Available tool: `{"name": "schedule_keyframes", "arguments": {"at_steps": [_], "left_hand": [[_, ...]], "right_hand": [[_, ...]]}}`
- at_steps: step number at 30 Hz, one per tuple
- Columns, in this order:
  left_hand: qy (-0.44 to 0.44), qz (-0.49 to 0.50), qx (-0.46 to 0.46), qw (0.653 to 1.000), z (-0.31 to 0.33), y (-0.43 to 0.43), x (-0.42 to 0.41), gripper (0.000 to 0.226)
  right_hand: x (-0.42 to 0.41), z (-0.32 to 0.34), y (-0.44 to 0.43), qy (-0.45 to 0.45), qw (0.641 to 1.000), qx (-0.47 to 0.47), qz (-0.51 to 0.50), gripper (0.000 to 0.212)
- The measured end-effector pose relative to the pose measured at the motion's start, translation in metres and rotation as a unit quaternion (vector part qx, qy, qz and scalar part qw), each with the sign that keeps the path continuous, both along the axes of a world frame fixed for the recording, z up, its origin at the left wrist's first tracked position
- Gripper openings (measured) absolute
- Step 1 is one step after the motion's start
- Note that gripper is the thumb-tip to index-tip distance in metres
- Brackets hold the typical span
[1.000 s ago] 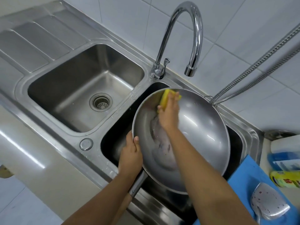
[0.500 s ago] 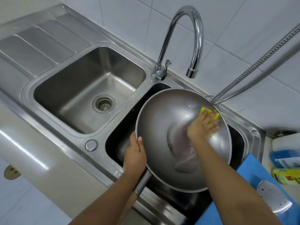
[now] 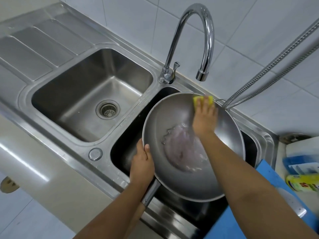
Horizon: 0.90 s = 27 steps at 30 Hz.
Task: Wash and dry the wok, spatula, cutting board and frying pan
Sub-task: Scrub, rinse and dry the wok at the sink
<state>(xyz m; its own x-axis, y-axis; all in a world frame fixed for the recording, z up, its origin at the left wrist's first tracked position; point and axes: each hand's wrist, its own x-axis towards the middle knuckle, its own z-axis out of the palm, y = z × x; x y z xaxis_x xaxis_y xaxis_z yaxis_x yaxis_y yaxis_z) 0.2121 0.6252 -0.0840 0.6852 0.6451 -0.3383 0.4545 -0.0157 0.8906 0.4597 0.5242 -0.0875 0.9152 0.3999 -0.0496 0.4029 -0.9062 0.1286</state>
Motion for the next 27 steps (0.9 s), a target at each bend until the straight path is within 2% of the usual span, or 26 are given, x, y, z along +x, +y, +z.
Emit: {"name": "schedule_keyframes", "arguments": {"at_steps": [2,4,7,11,14,18,22,24,27], "left_hand": [[-0.002,0.002,0.003,1.0,0.0,0.0,0.001,0.039],[0.0,0.006,0.005,1.0,0.001,0.0,0.002,0.04],[0.007,0.01,0.003,1.0,0.003,0.0,0.003,0.038],[0.009,0.001,0.001,1.0,0.01,-0.002,0.0,0.036],[0.018,-0.009,0.006,1.0,0.011,-0.001,-0.002,0.037],[0.034,-0.009,0.035,0.999,0.011,0.0,-0.001,0.037],[0.037,-0.001,0.045,0.998,0.011,-0.001,0.001,0.038],[0.036,-0.001,0.041,0.999,0.011,-0.001,0.0,0.038],[0.032,-0.009,0.039,0.999,0.012,-0.001,-0.001,0.038]], "right_hand": [[-0.004,0.008,-0.039,0.004,0.995,-0.082,-0.064,0.079],[-0.018,0.017,-0.068,0.026,0.985,-0.147,-0.087,0.078],[-0.054,0.032,-0.1,0.103,0.971,-0.164,-0.141,0.07],[-0.131,0.042,-0.127,0.176,0.97,-0.127,-0.107,0.053],[-0.183,0.038,-0.112,0.239,0.966,-0.028,-0.091,0.051],[-0.229,0.035,-0.054,0.3,0.942,0.098,-0.111,0.06],[-0.239,0.044,-0.033,0.333,0.914,0.202,-0.114,0.049],[-0.238,0.055,-0.054,0.35,0.907,0.206,-0.108,0.047],[-0.231,0.071,-0.095,0.32,0.937,0.083,-0.116,0.04]]}}
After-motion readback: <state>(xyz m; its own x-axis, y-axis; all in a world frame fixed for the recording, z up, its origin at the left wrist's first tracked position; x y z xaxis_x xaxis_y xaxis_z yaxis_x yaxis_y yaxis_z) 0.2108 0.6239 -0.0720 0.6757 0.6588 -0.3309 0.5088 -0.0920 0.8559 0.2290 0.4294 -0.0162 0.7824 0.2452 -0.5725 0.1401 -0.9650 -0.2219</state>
